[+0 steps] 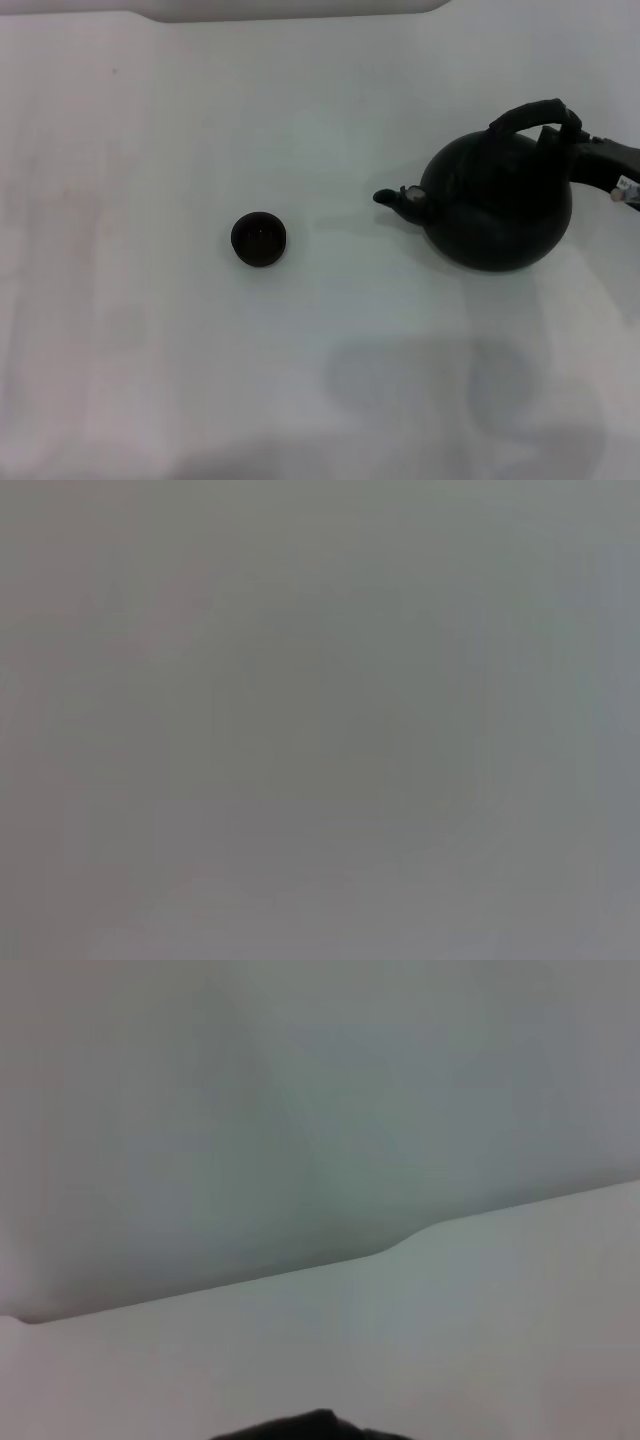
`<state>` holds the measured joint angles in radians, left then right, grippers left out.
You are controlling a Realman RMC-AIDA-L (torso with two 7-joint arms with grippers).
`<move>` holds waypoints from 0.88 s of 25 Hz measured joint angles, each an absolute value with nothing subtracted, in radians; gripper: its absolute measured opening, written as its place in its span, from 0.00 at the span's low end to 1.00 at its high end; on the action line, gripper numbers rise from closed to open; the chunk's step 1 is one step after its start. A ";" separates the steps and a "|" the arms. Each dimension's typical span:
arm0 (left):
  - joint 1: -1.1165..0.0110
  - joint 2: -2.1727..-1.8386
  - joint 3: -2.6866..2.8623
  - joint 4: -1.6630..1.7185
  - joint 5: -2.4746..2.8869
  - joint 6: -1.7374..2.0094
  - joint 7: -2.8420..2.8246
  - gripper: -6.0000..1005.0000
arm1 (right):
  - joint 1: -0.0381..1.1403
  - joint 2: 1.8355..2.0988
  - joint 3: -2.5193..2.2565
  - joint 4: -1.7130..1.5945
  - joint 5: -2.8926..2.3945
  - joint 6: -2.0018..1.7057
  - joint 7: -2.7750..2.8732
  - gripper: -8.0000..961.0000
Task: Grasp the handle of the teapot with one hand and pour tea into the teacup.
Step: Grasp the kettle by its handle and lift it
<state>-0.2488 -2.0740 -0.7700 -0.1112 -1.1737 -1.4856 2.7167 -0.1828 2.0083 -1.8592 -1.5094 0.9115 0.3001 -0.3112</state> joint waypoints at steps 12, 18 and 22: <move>-0.260 -2.074 -0.770 -0.110 -1.188 -1.483 2.719 0.88 | -0.134 2.009 -1.824 -1.494 0.939 0.375 -0.338 0.22; -0.259 -2.074 -0.770 -0.110 -1.199 -1.483 2.721 0.88 | -0.124 2.008 -1.824 -1.519 0.939 0.379 -0.359 0.21; -0.259 -2.074 -0.770 -0.110 -1.201 -1.483 2.721 0.88 | -0.095 2.006 -1.824 -1.548 0.933 0.392 -0.362 0.21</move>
